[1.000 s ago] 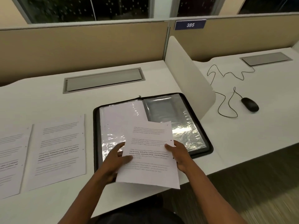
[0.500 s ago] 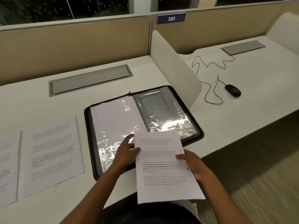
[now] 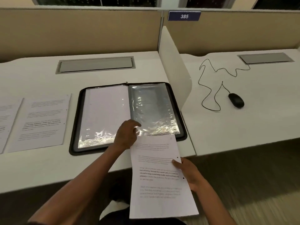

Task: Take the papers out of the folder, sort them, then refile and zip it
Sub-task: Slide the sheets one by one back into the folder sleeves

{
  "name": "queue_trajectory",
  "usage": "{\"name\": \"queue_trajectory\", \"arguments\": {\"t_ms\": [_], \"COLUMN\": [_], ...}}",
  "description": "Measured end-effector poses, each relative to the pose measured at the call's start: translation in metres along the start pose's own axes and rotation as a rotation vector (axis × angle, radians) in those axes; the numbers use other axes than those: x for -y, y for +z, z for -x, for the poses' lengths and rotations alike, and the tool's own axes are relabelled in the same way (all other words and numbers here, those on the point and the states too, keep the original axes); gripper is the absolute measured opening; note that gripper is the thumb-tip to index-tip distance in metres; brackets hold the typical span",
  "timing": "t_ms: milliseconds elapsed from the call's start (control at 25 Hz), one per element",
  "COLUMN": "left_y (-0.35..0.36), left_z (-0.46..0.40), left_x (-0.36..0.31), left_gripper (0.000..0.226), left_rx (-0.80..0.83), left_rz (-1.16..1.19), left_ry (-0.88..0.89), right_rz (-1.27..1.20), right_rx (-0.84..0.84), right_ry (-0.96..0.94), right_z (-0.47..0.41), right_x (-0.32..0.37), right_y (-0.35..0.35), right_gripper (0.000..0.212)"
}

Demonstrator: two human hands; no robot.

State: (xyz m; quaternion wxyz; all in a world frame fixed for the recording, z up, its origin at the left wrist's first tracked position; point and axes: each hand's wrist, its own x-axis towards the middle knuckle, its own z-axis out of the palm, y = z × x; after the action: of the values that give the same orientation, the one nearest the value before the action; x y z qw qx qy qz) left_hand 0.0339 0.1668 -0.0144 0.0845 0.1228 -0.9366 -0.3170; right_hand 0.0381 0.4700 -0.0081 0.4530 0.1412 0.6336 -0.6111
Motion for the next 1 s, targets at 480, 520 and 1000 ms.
{"name": "queue_trajectory", "arguments": {"t_ms": [480, 520, 1000], "left_y": [0.027, 0.025, 0.022], "left_z": [-0.014, -0.014, -0.032], "left_x": [-0.059, -0.060, -0.054], "left_gripper": [0.016, 0.017, 0.014], "left_rx": [0.277, 0.282, 0.274], "left_rz": [-0.364, -0.367, -0.003], "left_ry": [0.175, 0.174, -0.215], "right_rz": [0.185, 0.189, 0.279], "right_rx": [0.179, 0.194, 0.298], "right_ry": [-0.012, -0.013, -0.024], "right_z": [-0.002, -0.003, -0.008], "right_x": [0.002, 0.003, 0.037], "right_y": [-0.066, -0.065, -0.056], "right_gripper": [0.031, 0.032, 0.035]}}
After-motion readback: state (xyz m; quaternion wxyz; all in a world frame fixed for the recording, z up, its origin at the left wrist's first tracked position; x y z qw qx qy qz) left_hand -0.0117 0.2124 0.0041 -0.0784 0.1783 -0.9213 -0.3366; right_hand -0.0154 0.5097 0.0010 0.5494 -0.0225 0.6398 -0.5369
